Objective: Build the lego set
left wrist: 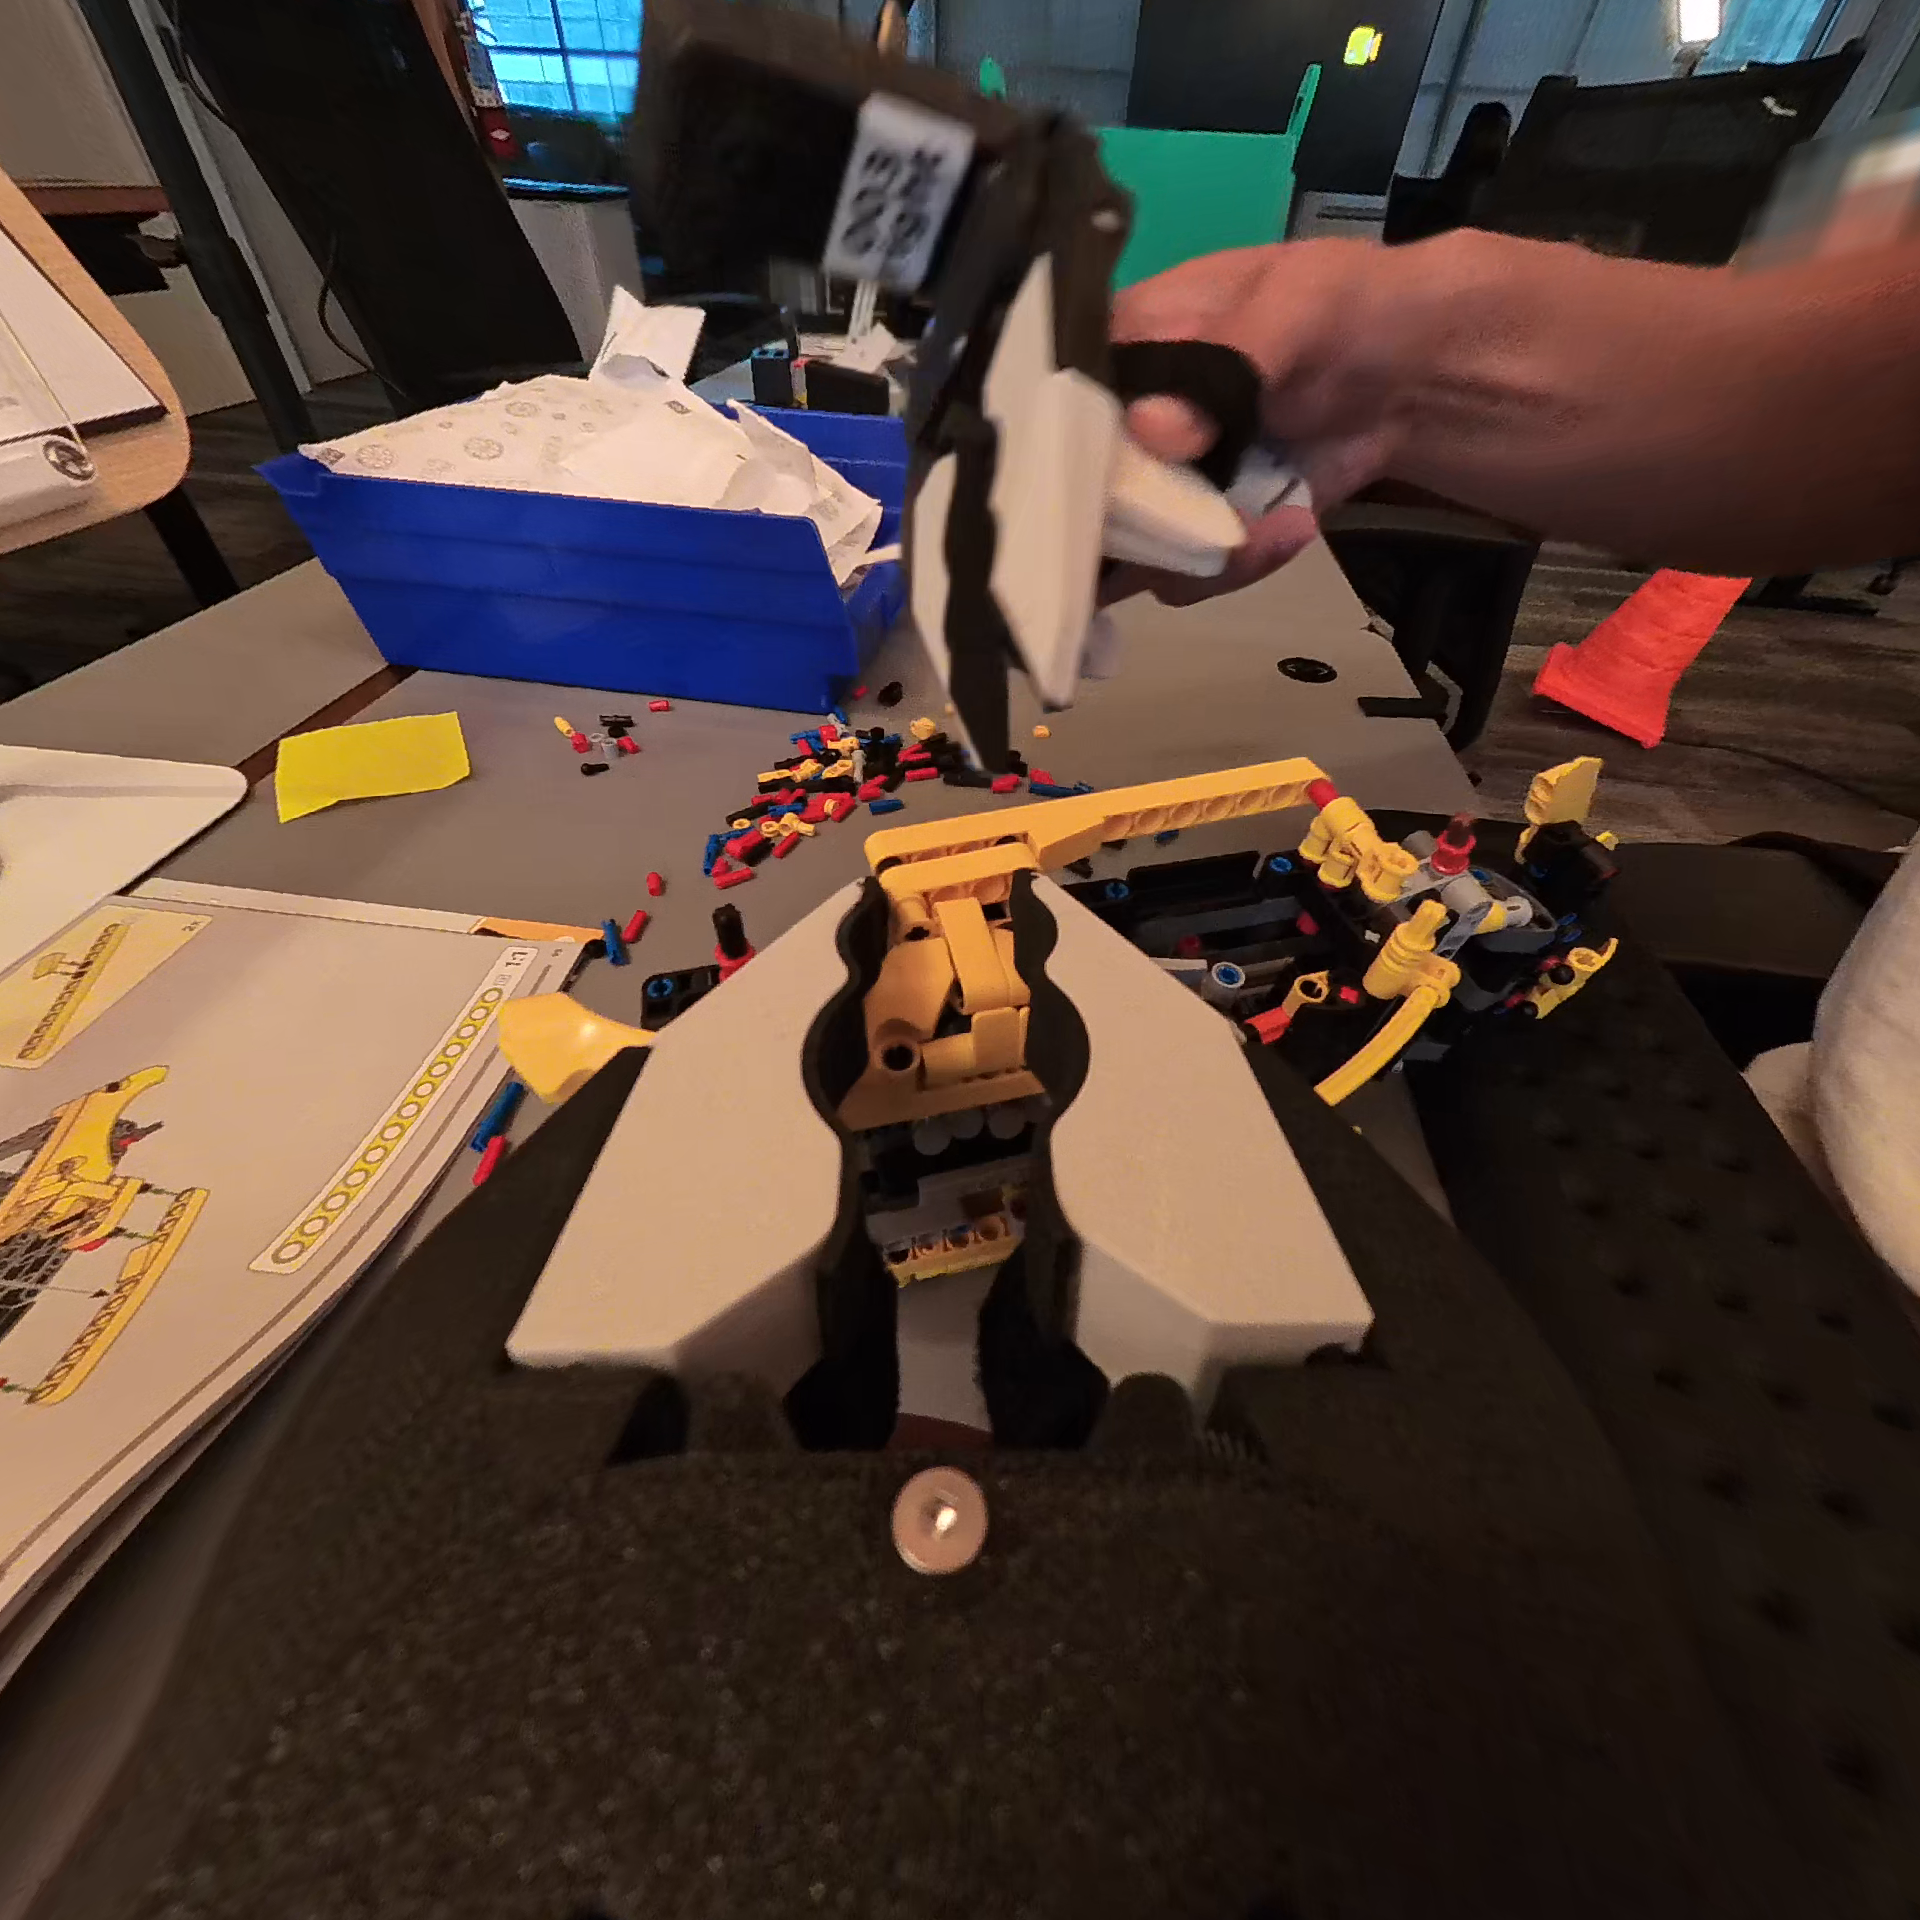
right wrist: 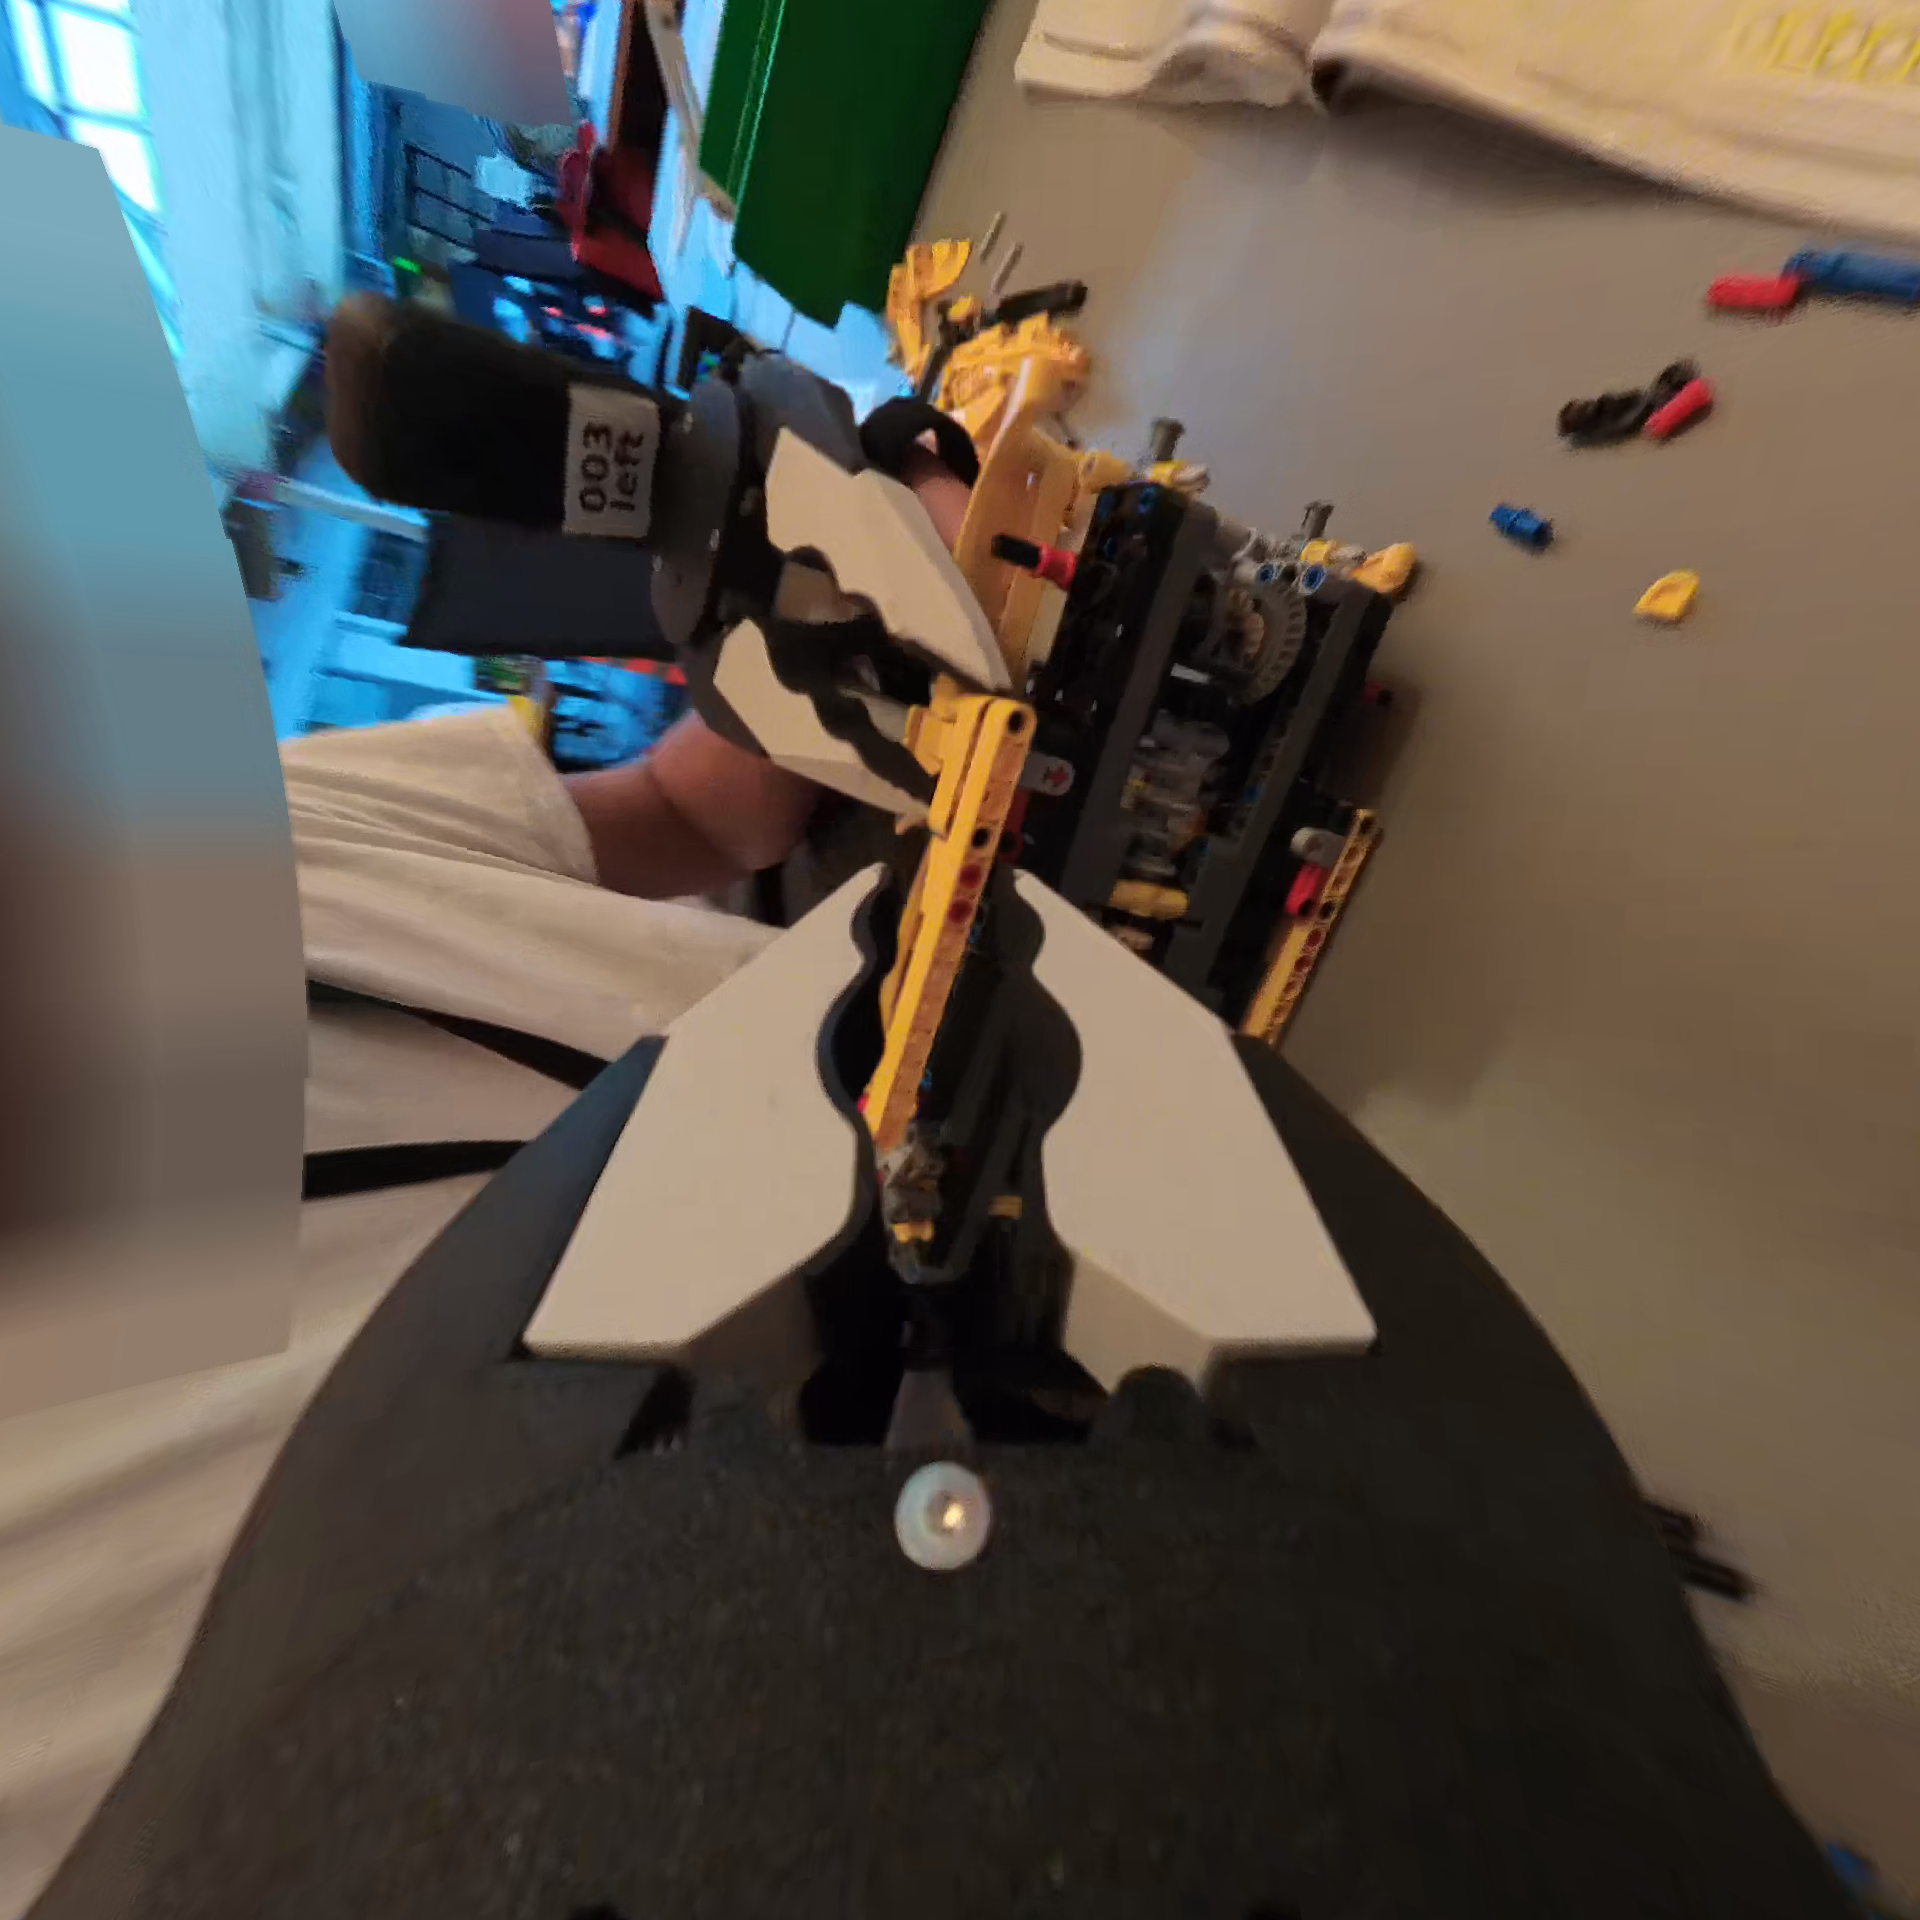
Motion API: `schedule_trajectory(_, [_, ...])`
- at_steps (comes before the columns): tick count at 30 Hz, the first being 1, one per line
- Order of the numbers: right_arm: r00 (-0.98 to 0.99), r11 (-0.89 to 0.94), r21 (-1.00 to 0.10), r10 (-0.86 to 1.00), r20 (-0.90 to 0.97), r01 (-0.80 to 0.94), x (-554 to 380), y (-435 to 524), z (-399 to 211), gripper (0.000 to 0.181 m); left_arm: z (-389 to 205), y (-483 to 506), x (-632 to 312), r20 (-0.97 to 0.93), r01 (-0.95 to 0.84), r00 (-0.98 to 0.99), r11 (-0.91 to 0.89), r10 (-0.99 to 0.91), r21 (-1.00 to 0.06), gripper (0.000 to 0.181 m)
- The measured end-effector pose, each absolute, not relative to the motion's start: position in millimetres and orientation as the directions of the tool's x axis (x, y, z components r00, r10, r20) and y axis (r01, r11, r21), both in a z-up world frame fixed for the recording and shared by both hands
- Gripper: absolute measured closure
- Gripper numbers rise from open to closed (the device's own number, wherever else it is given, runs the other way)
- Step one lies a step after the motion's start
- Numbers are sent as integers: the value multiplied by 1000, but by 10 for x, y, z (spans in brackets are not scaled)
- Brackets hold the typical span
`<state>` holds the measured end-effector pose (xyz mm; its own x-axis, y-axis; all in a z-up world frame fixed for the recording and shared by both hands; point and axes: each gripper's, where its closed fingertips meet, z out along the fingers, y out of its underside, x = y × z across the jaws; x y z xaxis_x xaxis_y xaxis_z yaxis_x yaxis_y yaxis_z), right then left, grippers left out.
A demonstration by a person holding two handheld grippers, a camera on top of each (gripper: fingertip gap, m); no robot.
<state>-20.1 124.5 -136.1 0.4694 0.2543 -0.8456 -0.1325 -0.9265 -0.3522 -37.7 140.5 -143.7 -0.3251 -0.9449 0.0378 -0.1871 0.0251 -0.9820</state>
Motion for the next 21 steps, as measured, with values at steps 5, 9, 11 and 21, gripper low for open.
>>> schedule_trajectory(5, [719,-751,-660,450,-530,-16,-217,932,-1212,151,-1436,1408,-364,31,-187,-305,28,-952,-982,156])
schedule_trajectory(9, [883,-697,-717,343,-320,11,-277,704,-1327,132,-1434,1410,-369,30,-185,-291,26,-956,-982,156])
schedule_trajectory(11, [934,-710,-704,253,-253,2,-362,630,-1491,120,-1433,1413,-367,26,-186,-281,28,-959,-982,156])
schedule_trajectory(21, [999,-620,-784,37,3,25,-428,625,-1526,130,-1433,1417,-369,36,-195,-270,18,-962,-981,156])
